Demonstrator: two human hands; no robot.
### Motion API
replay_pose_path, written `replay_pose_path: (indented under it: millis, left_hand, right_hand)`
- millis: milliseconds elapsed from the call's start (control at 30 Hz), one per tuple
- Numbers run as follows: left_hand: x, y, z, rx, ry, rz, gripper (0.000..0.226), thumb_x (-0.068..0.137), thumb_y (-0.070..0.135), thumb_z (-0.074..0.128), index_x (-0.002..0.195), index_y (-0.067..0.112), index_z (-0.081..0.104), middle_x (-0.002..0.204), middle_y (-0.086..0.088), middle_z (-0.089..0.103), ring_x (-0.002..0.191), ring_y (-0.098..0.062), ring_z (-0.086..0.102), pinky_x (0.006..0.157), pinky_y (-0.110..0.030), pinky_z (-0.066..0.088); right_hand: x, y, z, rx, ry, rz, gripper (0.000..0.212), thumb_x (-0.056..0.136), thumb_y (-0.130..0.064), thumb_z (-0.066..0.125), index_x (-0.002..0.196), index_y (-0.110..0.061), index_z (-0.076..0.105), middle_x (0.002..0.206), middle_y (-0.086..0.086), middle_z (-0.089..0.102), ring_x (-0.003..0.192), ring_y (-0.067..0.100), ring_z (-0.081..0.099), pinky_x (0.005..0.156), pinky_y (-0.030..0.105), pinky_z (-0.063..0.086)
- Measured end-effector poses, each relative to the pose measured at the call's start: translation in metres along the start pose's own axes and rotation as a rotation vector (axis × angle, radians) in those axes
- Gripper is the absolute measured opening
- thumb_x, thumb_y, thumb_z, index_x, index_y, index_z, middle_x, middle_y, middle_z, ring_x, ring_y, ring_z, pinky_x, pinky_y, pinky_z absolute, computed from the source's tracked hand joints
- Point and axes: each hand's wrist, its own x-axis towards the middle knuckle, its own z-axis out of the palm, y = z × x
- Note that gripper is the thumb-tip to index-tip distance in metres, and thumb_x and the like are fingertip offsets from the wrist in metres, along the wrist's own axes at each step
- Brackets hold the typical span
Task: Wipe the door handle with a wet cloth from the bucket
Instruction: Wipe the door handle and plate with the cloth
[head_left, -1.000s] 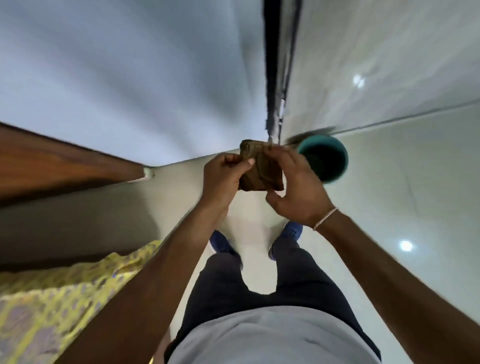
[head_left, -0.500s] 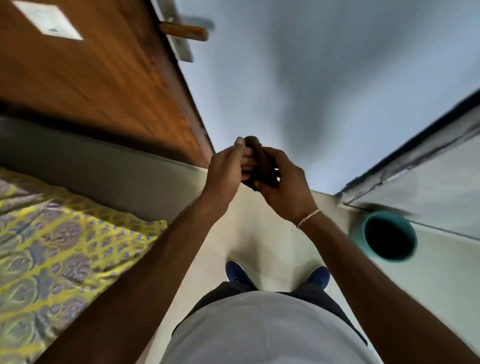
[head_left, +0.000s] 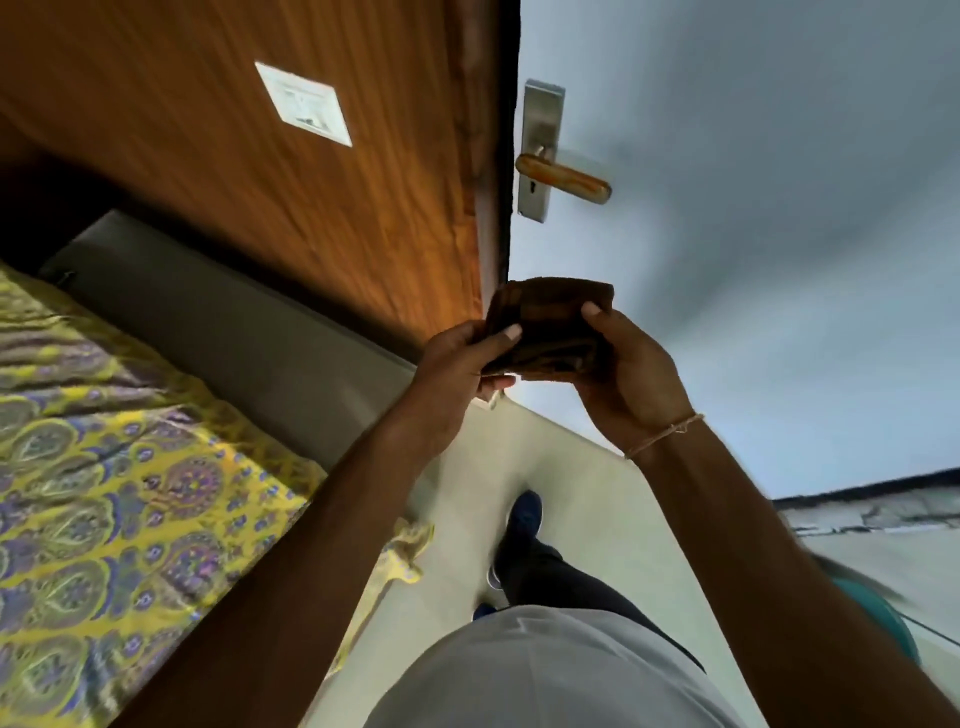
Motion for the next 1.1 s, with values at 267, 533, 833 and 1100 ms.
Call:
replay_pose_path:
  millis: [267,533,833,1100]
  left_hand:
    - [0.099,0.028,-0.012,0.053,0.139,0.025,0.023,0.099,0.015,0.078,0.118,0.003,0.075,0.114,-0.014,0.081,0.104,-0.023,0.08,0.081,-0.028,0.064]
    - [0.18,0.046,-0.012,0.333,0.239,0.215,0.012,0.098,0.021,0.081,0.107,0.017,0.074,0.1,0.003,0.075,0.098,-0.016,0.071,0.093,-0.034,0.057]
    - [0.21,0.06,-0.016,0.822,0.295,0.837,0.035,0.099,0.018,0.077,0.132,0.009,0.067,0.128,-0.007,0.068,0.119,-0.017,0.057,0.098,-0.031,0.048]
    - [0.223,0.081,-0.059,0.929,0.239,1.274,0.064,0.088,0.003,0.078,0.148,-0.004,0.057,0.152,-0.025,0.057,0.143,-0.039,0.055,0.117,-0.05,0.048]
  right_hand:
    - [0.089,-0.001,0.012,0.079,-0.015,0.166,0.046,0.103,0.013,0.046,0.143,-0.003,0.063,0.132,0.021,0.075,0.12,0.043,0.074,0.095,0.049,0.066]
    - [0.134,-0.06,0.01,-0.569,0.324,-0.395,0.034,0.092,0.007,0.071,0.116,-0.015,0.078,0.105,0.006,0.082,0.099,0.027,0.08,0.089,0.06,0.067]
    - [0.183,-0.074,0.046,-1.433,0.531,-1.204,0.027,0.1,-0.009,0.071,0.125,-0.016,0.082,0.128,0.01,0.075,0.114,0.041,0.065,0.094,0.045,0.052]
    - [0.194,-0.033,0.078,-1.692,0.471,-0.798,0.066,0.095,-0.053,0.058,0.151,-0.018,0.064,0.158,0.011,0.059,0.152,0.037,0.047,0.123,0.053,0.038]
